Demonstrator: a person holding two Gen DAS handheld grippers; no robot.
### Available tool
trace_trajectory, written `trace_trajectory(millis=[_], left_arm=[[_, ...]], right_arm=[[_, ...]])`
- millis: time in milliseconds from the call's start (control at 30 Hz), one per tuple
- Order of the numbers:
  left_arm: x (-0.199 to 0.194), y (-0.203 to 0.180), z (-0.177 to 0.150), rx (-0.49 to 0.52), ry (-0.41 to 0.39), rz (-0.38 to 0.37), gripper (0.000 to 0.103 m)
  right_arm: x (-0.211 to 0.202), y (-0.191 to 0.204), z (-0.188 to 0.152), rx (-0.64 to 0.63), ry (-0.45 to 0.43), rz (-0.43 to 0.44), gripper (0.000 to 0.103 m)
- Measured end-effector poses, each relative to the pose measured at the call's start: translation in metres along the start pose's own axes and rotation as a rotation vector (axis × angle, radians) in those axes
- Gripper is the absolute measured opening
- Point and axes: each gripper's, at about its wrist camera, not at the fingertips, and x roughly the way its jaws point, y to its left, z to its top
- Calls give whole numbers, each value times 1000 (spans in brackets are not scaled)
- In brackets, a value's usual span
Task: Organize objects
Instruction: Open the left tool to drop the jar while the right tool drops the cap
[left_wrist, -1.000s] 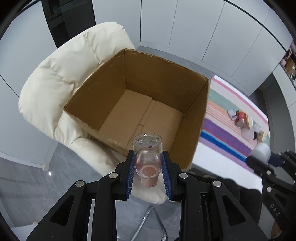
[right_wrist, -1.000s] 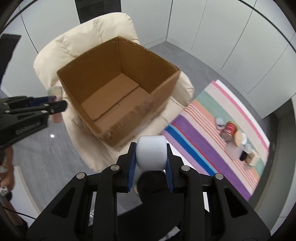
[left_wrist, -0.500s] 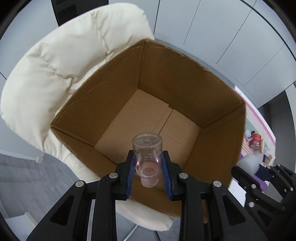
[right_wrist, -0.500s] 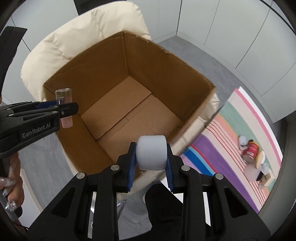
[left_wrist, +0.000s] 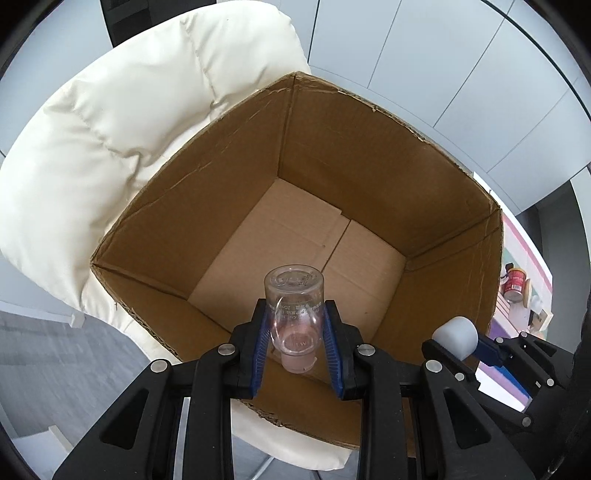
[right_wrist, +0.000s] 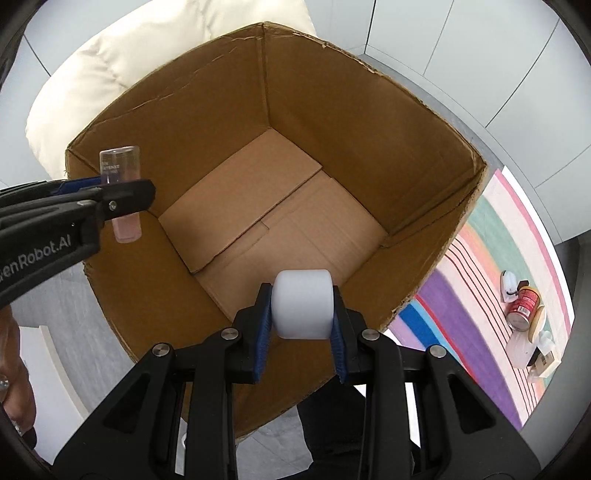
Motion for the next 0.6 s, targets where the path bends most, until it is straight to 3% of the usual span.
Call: trace_trajectory(millis=[100,133,167,200,233,267,600], left_arm=[[-2,0,0,-4,-9,6,29],[-3,1,-1,-15,-13,7,38],[-5,2,0,-23,-11,6,48],[-6,5,0,-36,-9,10,66],[-9,7,0,-40,-22,10,70],[-12,8,-1,-39,-35,9,70],[-22,16,-5,-32,-41,30,70]], right_arm=[[1,-3,0,18,3,13,29],[1,-4,0,28,1,21,34],[0,-5,0,36,-1,29,50],[-3,-6,0,45,-16,57,60],[-7,-7,-1,50,-32,74,76],[-11,-7,-2,55,-50,83,80],[-36,-9,-4,62,-97,30,82]])
